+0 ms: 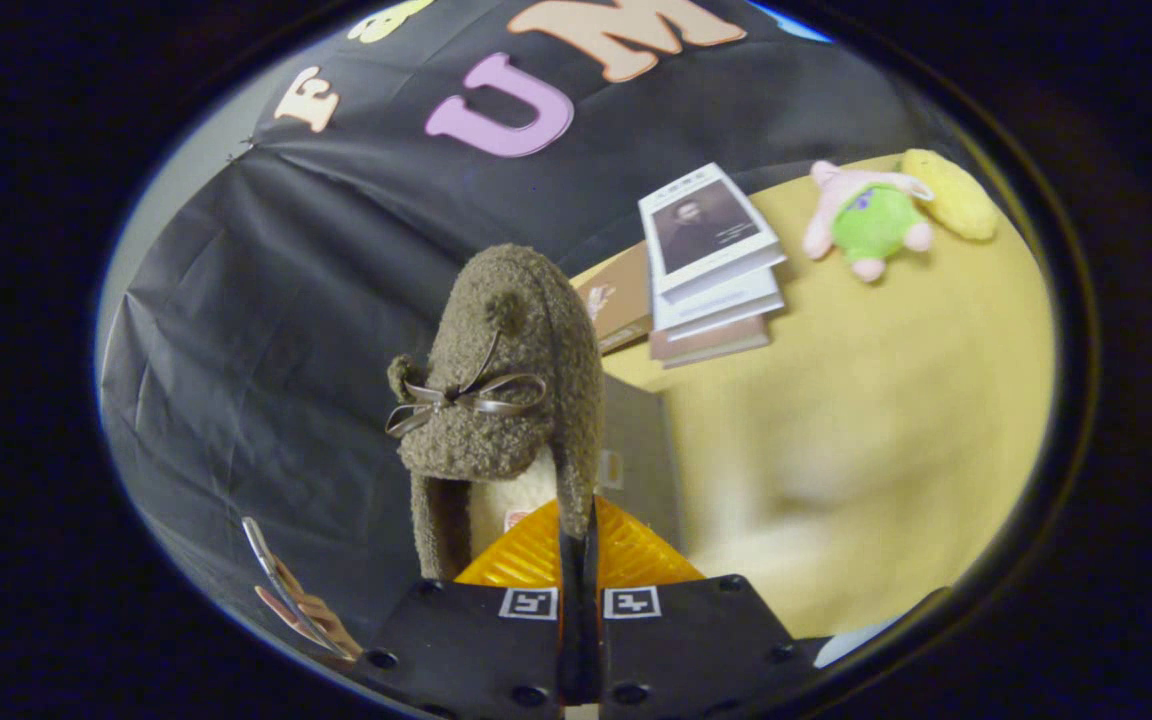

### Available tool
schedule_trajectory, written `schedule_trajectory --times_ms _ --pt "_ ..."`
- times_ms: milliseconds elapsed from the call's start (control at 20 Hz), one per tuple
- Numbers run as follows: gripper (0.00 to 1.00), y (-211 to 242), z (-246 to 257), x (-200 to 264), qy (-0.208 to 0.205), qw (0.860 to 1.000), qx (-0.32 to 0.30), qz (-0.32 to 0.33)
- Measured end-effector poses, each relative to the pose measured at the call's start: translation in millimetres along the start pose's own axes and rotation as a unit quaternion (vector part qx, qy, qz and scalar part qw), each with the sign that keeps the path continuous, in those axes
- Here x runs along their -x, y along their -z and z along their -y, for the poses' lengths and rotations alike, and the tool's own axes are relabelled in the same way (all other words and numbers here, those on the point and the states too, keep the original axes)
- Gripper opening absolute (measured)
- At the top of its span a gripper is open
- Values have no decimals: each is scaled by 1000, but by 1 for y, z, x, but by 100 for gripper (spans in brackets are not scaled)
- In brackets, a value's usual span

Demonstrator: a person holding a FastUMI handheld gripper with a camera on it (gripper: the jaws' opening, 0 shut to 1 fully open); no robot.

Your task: Open the storage box then place both shoes into the box .Put the left shoe in first, then the right shoe, with the right side of both shoes facing outward in a uniform manner.

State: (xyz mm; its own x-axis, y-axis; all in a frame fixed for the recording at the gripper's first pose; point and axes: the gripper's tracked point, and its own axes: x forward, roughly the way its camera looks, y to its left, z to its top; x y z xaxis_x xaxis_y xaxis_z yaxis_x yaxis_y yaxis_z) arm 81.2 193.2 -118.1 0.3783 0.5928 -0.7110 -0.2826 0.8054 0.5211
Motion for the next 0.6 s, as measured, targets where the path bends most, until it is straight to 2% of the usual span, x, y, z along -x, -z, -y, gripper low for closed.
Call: schedule_trajectory --times_ms 100,200,450,600 --pt "3 24 -22 -23 -4 1000 7 -25" --pt "3 43 -27 -45 16 999 21 -47" --pt "3 66 1 -93 114 990 70 -52" --pt "3 73 14 -110 158 983 78 -52"
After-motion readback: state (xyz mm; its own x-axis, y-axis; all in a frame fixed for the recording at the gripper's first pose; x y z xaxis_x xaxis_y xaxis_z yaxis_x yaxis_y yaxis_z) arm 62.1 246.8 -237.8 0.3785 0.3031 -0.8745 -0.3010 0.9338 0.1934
